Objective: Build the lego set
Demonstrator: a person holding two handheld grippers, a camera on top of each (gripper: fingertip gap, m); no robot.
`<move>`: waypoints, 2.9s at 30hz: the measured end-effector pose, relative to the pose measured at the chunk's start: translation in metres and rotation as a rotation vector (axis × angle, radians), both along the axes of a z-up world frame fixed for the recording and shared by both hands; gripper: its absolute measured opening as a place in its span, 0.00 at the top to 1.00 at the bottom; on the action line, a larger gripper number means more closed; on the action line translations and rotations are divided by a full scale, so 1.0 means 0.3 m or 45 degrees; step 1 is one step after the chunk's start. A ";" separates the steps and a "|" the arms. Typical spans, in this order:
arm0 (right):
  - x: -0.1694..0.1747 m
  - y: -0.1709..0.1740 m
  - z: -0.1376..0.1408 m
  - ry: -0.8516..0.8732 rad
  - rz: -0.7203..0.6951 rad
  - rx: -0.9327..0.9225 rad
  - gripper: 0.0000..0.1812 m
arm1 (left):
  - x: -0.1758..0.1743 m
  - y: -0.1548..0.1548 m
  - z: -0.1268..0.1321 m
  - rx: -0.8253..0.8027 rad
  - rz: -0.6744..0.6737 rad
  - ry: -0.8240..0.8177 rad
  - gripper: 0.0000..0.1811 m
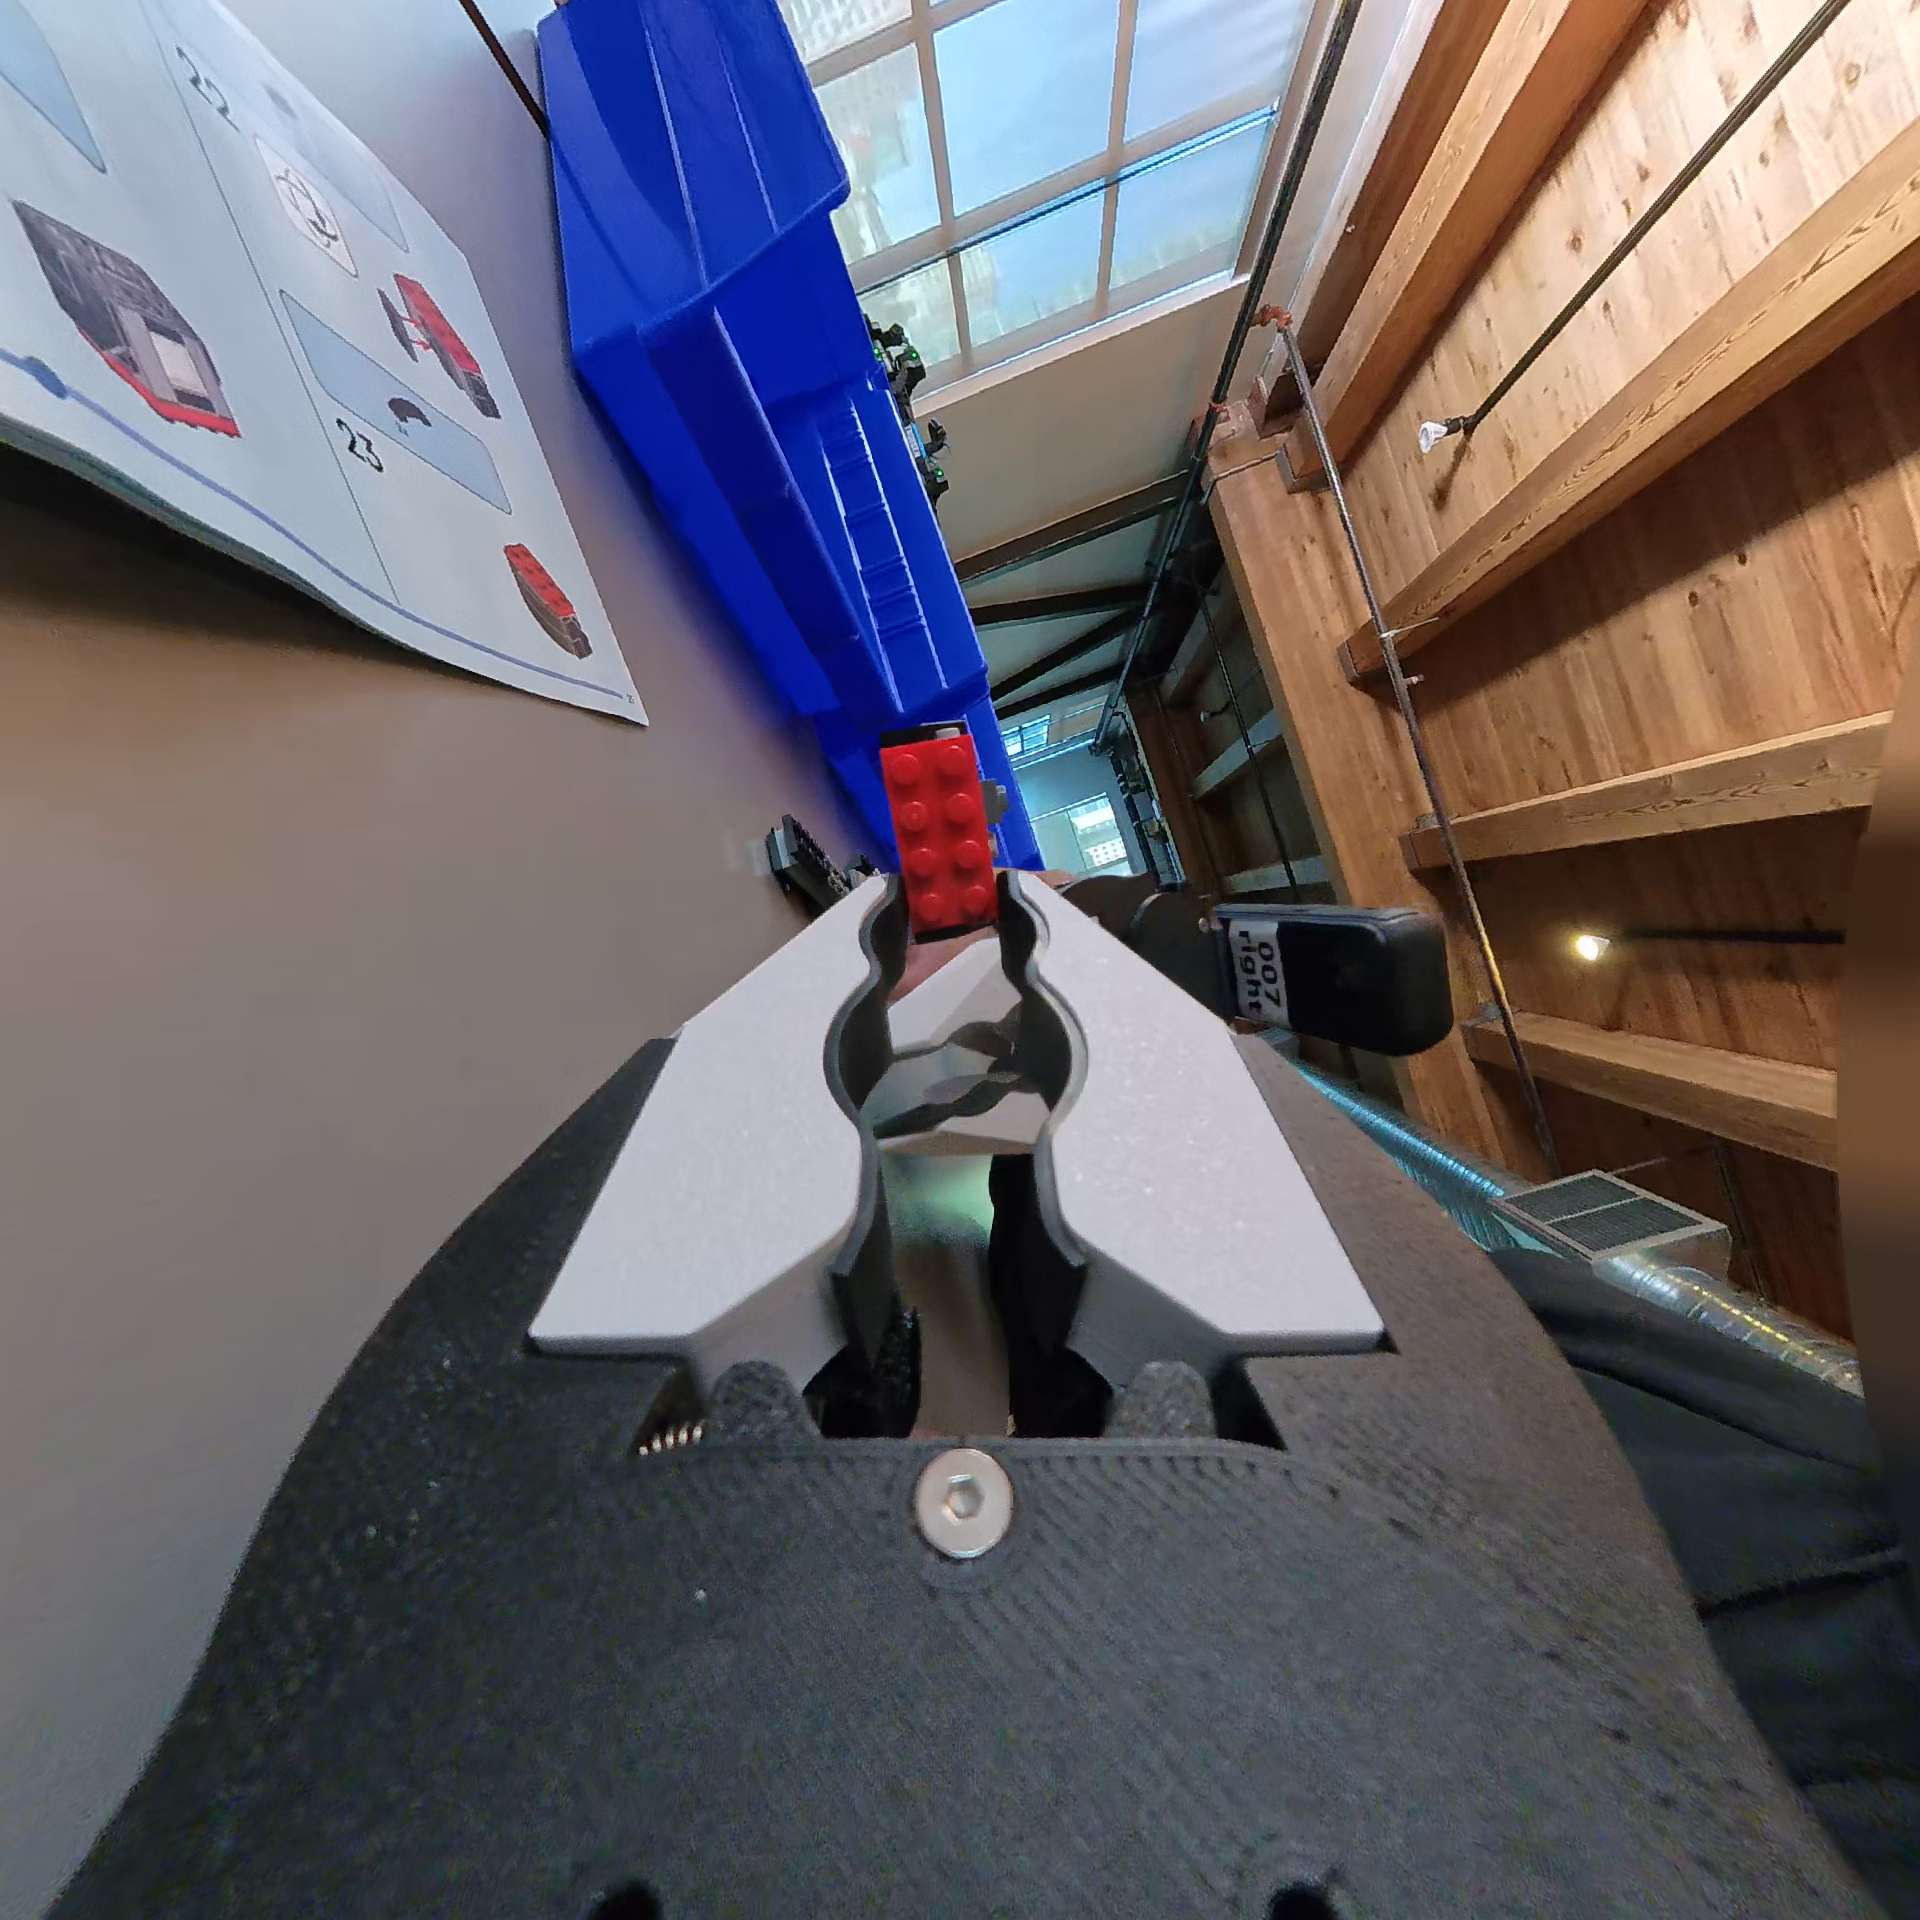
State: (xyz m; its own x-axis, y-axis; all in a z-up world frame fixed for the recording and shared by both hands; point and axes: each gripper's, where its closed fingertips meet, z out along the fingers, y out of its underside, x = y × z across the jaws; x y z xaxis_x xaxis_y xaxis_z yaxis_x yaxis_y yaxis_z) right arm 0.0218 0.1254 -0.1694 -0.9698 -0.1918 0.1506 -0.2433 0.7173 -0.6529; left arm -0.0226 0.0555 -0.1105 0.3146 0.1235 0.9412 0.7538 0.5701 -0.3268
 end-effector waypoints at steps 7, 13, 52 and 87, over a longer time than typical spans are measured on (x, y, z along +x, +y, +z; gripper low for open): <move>0.034 0.004 -0.037 -0.030 0.051 0.057 0.85 | 0.001 0.004 -0.002 -0.011 -0.002 0.002 0.91; 0.043 -0.007 -0.053 -0.040 0.028 0.092 0.85 | 0.001 0.004 -0.002 -0.012 -0.002 0.004 0.91; 0.037 -0.116 -0.032 -0.004 -0.079 -0.031 0.91 | 0.000 0.005 -0.002 -0.011 -0.005 -0.001 0.91; -0.053 -0.137 0.092 0.042 -0.214 -0.261 0.94 | 0.003 0.009 -0.003 -0.033 -0.007 0.007 0.91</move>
State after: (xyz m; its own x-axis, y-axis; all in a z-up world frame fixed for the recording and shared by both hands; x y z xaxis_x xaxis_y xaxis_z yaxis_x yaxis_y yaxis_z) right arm 0.0058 0.0843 -0.1418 -0.9794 0.0095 0.2019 -0.1554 0.6032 -0.7823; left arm -0.0218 0.0583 -0.1115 0.3204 0.1461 0.9360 0.7550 0.5574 -0.3454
